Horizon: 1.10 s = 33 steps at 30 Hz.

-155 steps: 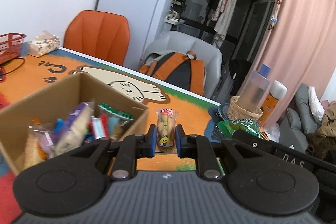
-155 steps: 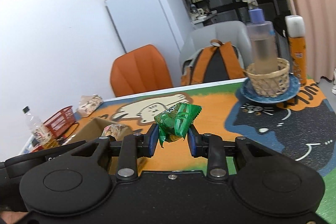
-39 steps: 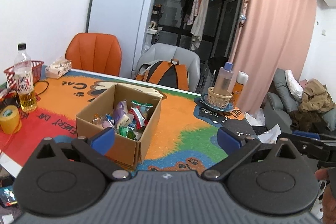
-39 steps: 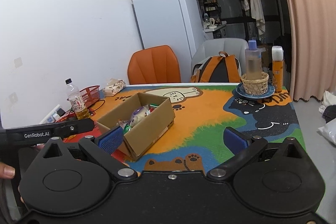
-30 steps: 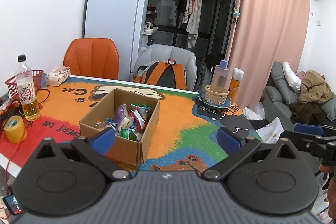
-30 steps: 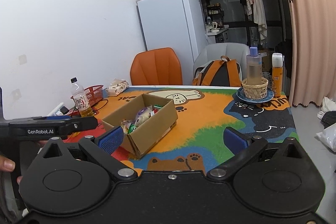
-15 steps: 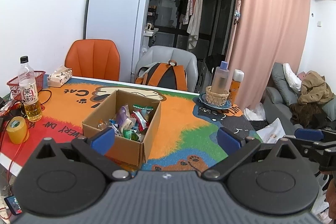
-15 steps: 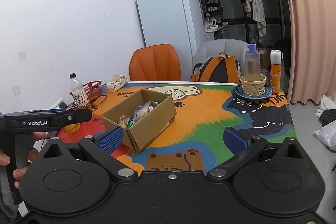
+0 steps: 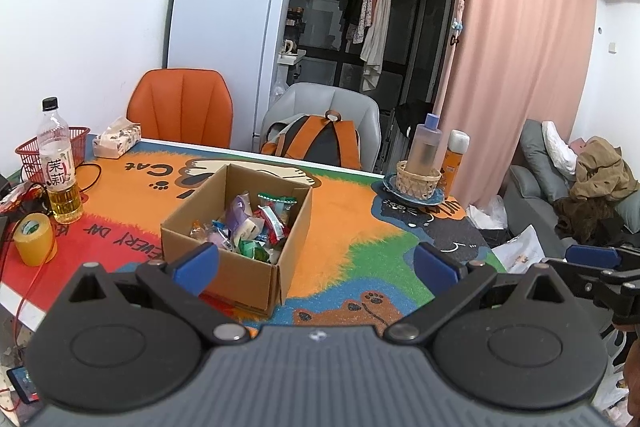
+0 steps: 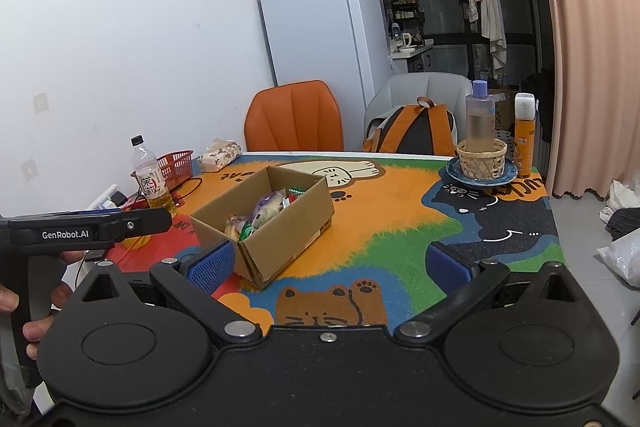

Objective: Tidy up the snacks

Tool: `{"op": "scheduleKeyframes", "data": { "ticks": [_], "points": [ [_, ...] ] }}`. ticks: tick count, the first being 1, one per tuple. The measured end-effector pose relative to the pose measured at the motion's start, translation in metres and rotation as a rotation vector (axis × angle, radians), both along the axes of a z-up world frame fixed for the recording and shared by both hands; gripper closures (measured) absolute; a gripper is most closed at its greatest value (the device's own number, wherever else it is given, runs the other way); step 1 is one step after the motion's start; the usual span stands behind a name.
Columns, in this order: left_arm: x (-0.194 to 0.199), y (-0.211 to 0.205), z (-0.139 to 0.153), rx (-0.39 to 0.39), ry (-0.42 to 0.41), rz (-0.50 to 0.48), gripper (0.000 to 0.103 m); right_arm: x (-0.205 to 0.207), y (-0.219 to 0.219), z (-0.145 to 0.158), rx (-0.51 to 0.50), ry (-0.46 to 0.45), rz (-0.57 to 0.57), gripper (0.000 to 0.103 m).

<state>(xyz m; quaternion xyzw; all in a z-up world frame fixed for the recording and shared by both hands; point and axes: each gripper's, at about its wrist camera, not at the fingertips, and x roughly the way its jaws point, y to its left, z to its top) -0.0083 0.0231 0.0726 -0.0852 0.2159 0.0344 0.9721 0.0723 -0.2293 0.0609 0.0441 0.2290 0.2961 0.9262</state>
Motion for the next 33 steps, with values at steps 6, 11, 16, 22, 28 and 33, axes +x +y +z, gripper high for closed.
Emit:
{"op": "scheduleKeyframes", "data": {
  "ticks": [6, 11, 16, 22, 28, 33],
  "points": [
    [-0.0006, 0.0026, 0.0002, -0.002, -0.003, 0.005, 0.000, -0.0006, 0.0009, -0.0009, -0.005, -0.001, 0.006, 0.000],
    [-0.0012, 0.0031, 0.0009, -0.002, -0.003, 0.005, 0.000, -0.0015, 0.0011, -0.0014, -0.011, -0.004, 0.005, 0.000],
    [-0.0018, 0.0017, 0.0006, 0.001, 0.000, -0.001, 0.000, -0.0020, 0.0015, -0.0018, -0.012, -0.006, 0.008, 0.000],
    [-0.0012, -0.0003, -0.0011, 0.004, 0.006, -0.010, 0.000, -0.0017, 0.0014, -0.0018, -0.012, -0.005, 0.006, 0.000],
    [-0.0009, -0.0024, -0.0026, 0.001, 0.008, -0.014, 0.000, -0.0002, -0.0008, -0.0028, -0.017, -0.006, -0.001, 0.000],
    [-0.0016, -0.0039, -0.0043, 0.008, 0.010, -0.022, 0.000, 0.0005, -0.0030, -0.0029, -0.014, -0.006, -0.008, 0.000]
  ]
}}
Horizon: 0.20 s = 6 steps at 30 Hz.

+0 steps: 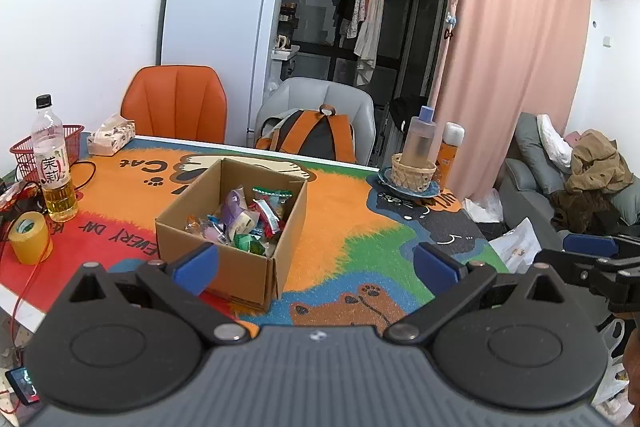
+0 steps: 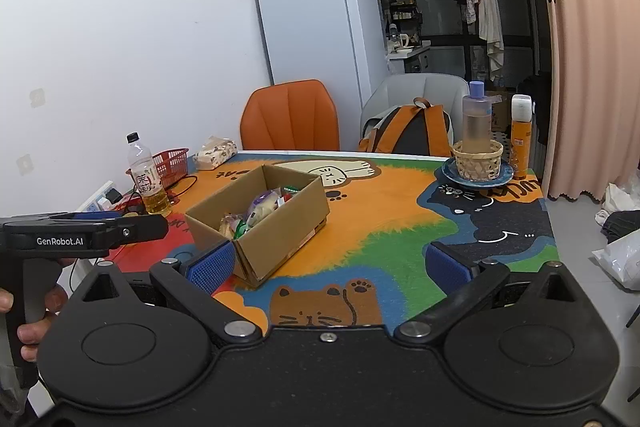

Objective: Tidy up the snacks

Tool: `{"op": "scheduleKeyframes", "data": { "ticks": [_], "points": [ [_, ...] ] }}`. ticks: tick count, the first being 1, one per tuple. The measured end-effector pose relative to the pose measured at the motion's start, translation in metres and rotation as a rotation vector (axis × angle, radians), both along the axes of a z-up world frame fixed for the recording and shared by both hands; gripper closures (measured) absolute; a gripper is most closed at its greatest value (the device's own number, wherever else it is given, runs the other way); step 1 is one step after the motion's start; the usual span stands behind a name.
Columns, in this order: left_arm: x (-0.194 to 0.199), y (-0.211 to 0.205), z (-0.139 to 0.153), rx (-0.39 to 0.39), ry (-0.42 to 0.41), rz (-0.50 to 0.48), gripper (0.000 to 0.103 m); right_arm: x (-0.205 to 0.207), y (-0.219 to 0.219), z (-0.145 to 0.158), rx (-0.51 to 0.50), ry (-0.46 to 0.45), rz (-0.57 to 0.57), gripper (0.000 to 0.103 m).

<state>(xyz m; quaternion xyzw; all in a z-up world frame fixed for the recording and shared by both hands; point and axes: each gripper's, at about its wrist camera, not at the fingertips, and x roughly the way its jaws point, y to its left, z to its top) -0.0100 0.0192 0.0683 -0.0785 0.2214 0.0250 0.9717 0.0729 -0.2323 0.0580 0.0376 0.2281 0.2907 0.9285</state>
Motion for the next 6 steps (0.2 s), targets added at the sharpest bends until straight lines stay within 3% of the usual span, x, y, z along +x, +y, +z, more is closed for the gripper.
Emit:
{"op": "scheduleKeyframes", "data": {
  "ticks": [6],
  "points": [
    [-0.0006, 0.0004, -0.0004, -0.003, -0.006, -0.002, 0.000, 0.0013, 0.0016, -0.0015, -0.009, 0.002, -0.002, 0.000]
  ]
}}
